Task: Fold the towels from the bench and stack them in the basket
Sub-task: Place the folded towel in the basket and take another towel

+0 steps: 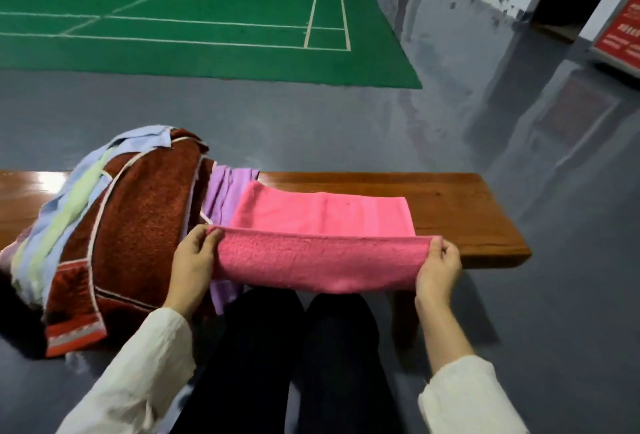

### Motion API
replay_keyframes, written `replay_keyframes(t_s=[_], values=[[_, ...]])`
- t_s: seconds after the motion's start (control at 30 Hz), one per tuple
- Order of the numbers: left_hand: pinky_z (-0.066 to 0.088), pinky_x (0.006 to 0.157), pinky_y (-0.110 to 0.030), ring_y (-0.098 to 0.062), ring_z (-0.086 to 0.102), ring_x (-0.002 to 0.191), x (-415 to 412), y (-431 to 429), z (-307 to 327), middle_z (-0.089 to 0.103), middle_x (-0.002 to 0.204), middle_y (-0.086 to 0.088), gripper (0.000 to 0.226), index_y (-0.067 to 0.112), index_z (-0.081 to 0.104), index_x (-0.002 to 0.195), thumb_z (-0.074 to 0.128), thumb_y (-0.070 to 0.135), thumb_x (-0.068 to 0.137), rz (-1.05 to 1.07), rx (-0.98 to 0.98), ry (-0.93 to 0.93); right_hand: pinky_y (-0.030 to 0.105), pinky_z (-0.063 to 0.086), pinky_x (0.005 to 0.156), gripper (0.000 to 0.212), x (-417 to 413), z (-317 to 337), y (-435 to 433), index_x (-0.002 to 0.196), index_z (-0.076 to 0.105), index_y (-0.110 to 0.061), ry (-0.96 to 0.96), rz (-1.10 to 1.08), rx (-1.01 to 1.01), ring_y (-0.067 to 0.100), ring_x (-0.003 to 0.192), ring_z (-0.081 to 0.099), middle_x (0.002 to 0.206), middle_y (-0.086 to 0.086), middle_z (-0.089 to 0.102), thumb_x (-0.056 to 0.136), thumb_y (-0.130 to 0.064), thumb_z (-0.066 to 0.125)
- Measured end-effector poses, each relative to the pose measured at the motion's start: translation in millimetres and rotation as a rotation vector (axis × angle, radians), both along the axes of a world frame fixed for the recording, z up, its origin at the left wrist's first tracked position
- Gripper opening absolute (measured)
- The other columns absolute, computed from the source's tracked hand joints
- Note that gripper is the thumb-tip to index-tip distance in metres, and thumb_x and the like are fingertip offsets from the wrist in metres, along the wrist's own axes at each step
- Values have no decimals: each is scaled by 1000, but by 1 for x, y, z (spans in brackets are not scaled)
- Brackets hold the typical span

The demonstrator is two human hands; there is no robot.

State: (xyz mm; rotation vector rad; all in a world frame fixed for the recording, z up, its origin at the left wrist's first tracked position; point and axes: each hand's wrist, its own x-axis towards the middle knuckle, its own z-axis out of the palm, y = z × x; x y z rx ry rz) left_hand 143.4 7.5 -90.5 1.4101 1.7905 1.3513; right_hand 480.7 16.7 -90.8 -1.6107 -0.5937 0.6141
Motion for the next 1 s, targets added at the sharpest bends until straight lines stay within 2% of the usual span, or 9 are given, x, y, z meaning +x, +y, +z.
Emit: replay_keyframes(t_s=[0.13,0.23,0.37,0.53,0.63,0.73,0.8,0.93,1.0], values=[[35,66,-13,4,44,62,2,10,3,56,76,-6,15,2,57,82,52,7,95,-30,27,51,30,42,84,27,-8,-2,12,110,58,1,-41,63,-30,20,95,52,104,11,59,101,-20,44],[35,63,-11,6,44,60,8,24,8,57,73,-2,14,5,59,83,55,10,95,-85,19,69,29,40,84,19,-25,7,22,106,58,-6,-166,154,-20,23,100,54,102,6,58,100,-20,47],[38,64,-16,-1,49,64,17,38,11,63,76,2,6,18,66,84,64,18,89,-120,-1,41,40,39,101,30,-65,10,36,127,53,-8,-370,193,63,24,121,48,129,9,52,99,-17,46],[40,58,-23,-5,48,59,23,54,11,60,68,12,14,24,60,77,71,21,84,-131,12,-35,18,31,107,44,-154,16,49,139,43,-9,-275,884,184,15,127,45,134,9,52,96,-11,52],[39,57,-14,4,50,59,21,65,13,63,67,20,16,28,61,77,69,16,85,-161,28,-81,19,32,103,48,-186,12,70,141,42,-10,-215,1080,75,11,121,47,126,5,56,96,-23,54],[39,59,-10,9,52,61,17,77,12,65,67,22,21,28,62,78,65,9,88,-163,26,-116,28,41,85,25,-192,-2,96,112,67,-8,-244,1118,36,14,97,57,97,3,63,94,-24,58],[42,58,-14,5,53,59,15,86,9,65,64,19,20,26,63,76,61,11,91,-138,-25,-136,27,41,71,10,-190,-10,107,92,71,-13,-166,1064,37,6,77,53,76,-6,60,89,-21,65],[49,73,-27,-9,62,74,9,112,-2,68,78,8,5,19,67,88,62,19,90,1,-94,-9,35,48,81,6,-193,-39,124,83,69,-21,-71,869,41,4,80,58,79,-12,66,87,-26,68],[41,74,-21,-14,61,86,11,125,-8,66,92,2,20,13,65,106,64,24,89,43,-179,128,33,49,88,3,-193,-52,126,85,66,-27,-32,814,22,2,88,62,85,-17,68,88,-27,66]])
